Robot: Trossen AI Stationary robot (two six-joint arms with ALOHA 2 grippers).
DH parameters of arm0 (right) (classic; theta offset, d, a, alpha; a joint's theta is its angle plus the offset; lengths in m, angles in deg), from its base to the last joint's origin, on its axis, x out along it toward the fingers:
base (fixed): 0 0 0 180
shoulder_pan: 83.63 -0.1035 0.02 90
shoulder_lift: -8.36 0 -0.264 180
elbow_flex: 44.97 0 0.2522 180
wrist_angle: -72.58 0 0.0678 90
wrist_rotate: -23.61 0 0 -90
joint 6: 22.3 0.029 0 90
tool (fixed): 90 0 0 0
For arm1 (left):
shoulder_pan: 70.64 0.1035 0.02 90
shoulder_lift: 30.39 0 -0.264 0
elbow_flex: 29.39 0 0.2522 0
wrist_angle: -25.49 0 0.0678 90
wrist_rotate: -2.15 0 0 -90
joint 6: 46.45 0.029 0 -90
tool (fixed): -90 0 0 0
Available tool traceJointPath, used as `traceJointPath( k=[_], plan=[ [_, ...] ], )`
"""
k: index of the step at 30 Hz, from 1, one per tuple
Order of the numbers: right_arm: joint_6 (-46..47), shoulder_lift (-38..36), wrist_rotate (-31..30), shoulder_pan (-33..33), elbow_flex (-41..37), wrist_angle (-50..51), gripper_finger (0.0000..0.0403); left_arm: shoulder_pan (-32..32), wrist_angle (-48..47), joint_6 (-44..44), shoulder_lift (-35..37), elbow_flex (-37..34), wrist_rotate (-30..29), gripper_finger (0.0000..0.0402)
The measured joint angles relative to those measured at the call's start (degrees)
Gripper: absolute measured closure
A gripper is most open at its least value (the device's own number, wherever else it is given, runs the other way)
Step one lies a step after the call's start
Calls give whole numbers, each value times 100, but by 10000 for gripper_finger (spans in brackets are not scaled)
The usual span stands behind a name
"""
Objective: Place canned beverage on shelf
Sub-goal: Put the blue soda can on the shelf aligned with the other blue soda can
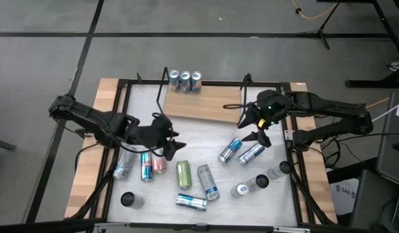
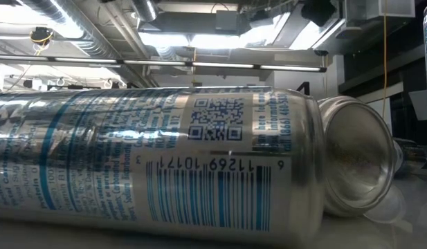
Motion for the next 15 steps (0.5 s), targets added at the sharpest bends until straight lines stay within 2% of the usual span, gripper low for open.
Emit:
traceJointPath(
  k=[7,11,15],
  plan=[
    [41,-2,1,0,0,-410,132,-486,-2172,-2439,-3,0,1042,111],
    [48,8,1,0,0,-438,132,-899,-2993,-3478,-97,-9,1109,111],
    [10,37,-7,0,-1,-438,132,-1228,-3075,-4338,-220,-237,1129,111]
  ],
)
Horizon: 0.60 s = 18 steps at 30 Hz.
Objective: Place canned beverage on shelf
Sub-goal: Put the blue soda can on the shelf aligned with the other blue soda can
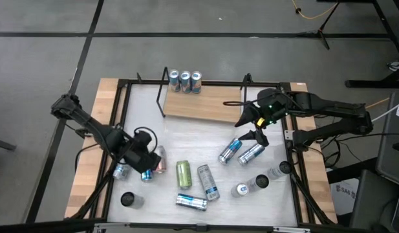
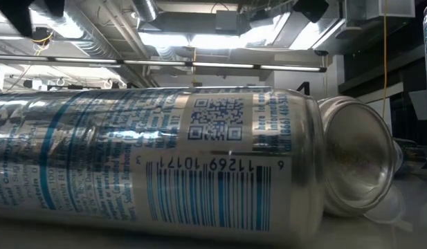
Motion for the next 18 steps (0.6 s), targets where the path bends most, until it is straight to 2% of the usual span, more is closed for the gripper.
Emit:
traceJointPath(
  k=[3,9,18],
  plan=[
    [-11,17,-1,0,1,-2,132,-183,117,-630,-123,-256,27,111],
    [-22,17,0,0,1,0,132,-435,316,-1293,-253,-772,679,111],
    [-23,17,2,0,1,35,132,-687,1420,-1742,-271,-1521,724,111]
  ],
)
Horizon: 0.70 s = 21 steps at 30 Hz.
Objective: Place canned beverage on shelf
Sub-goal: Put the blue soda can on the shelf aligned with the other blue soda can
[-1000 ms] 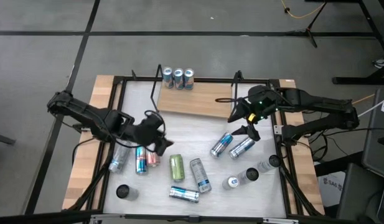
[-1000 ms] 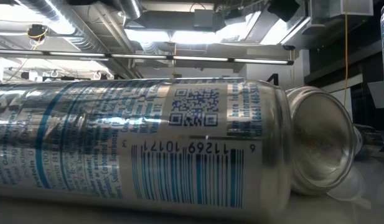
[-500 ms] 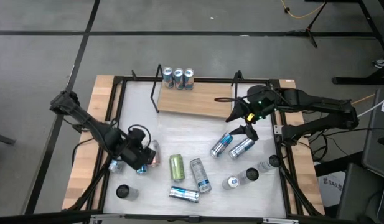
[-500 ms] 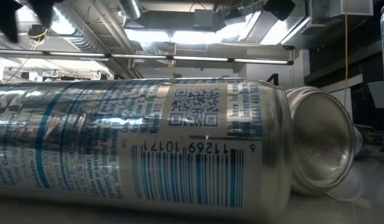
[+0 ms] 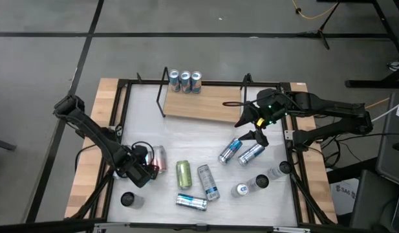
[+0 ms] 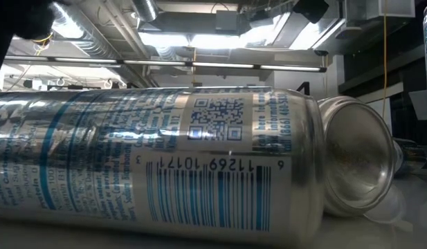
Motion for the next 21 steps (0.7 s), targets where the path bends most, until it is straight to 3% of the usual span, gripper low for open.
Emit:
traceJointPath(
  k=[6,21],
  plan=[
    [-2,0,0,0,0,-1,132,-12,438,-186,0,-525,136,111],
    [-2,0,2,0,0,-9,132,-9,1227,-340,0,-1068,149,111]
  ],
)
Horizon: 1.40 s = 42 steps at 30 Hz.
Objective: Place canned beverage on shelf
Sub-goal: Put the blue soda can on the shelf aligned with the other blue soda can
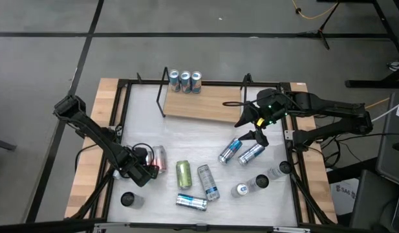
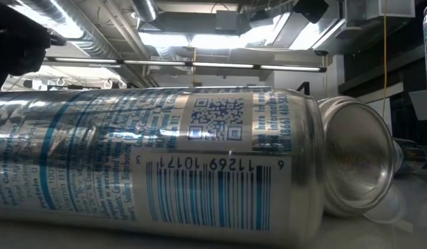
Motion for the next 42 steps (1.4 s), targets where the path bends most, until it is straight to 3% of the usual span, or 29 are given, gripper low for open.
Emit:
traceJointPath(
  k=[28,42],
  plan=[
    [-3,0,-27,0,0,-6,132,9,335,-158,1,-531,19,112],
    [-4,0,-107,2,0,-6,132,9,339,-165,3,-529,0,180]
  ],
)
